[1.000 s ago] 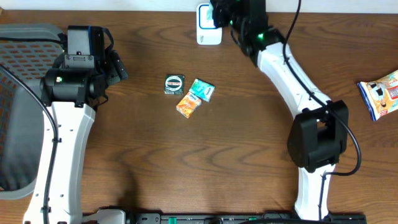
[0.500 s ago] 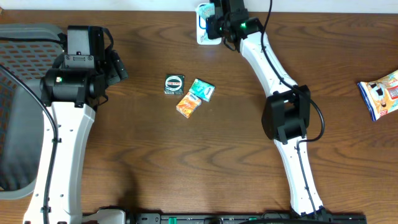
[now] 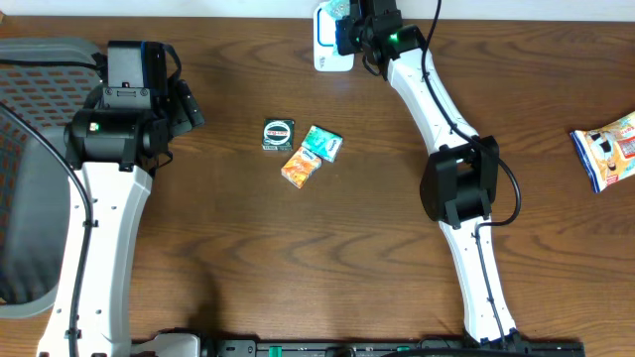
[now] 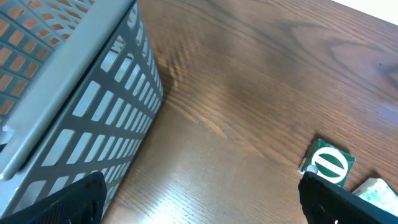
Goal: Scan the item barcode
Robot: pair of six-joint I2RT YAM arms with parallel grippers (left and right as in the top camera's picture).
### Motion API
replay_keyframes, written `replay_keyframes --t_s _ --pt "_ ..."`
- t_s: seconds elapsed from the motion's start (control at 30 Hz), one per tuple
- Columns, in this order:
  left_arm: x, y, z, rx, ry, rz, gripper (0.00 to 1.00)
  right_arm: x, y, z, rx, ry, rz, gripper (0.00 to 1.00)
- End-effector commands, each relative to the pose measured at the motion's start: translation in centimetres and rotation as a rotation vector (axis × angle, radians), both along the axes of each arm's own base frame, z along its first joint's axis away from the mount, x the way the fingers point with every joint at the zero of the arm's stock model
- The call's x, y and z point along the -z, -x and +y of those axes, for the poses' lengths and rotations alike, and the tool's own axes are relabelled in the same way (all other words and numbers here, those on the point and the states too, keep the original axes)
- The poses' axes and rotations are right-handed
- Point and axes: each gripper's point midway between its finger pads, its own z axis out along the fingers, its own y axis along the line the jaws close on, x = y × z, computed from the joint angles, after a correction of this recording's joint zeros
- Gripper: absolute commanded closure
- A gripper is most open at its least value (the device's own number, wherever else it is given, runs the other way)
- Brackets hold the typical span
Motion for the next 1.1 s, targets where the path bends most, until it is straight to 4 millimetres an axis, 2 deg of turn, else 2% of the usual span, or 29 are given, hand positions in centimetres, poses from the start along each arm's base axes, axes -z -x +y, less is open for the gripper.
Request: replay_keyframes --t_s 0.0,0.23,0.3,0.43,0.67,0.8,0.93,1.0,1.07 --pt "0.0 0.0 0.3 -0.001 -0.018 0.007 0.02 -1.5 -0.4 -0.2 0.007 0.005 -0.039 0.96" --pt "0.0 0.0 0.3 -0.001 -0.018 0.008 0.02 -0.8 0.2 -0.2 0.0 0.013 -0.001 0.99" --pt "0.0 0.0 0.3 -0.001 -0.018 0.007 0.02 -1.2 0.1 -0.2 0.001 0.011 -0.009 0.99" --pt "0.0 0.0 0.3 -0.001 -0.018 0.008 0.02 -4.6 -0.4 -0.5 0.01 -0.016 -0.078 0.99" --pt "0.0 0.0 0.3 -0.001 -0.018 0.008 0.02 -13.9 0.3 -2.5 0.037 -0.057 -0.213 0.99" --pt "0.0 0.0 0.3 -0.001 -0.018 0.007 0.02 -16.5 1.2 -2.8 0.037 -0.066 -0.24 0.99" --pt "0.0 0.0 0.3 -0.001 -0.018 0.008 0.02 -16.6 1.3 -2.8 0.037 -0.066 -0.24 0.99" --pt "0.0 0.0 0.3 -0.001 -0.018 0.007 0.02 -15.8 1.2 -2.8 0.037 -0.062 -0.227 0.99" --pt "0.0 0.0 0.3 -0.001 -0.018 0.007 0.02 -14.1 1.0 -2.6 0.035 -0.051 -0.194 0.99"
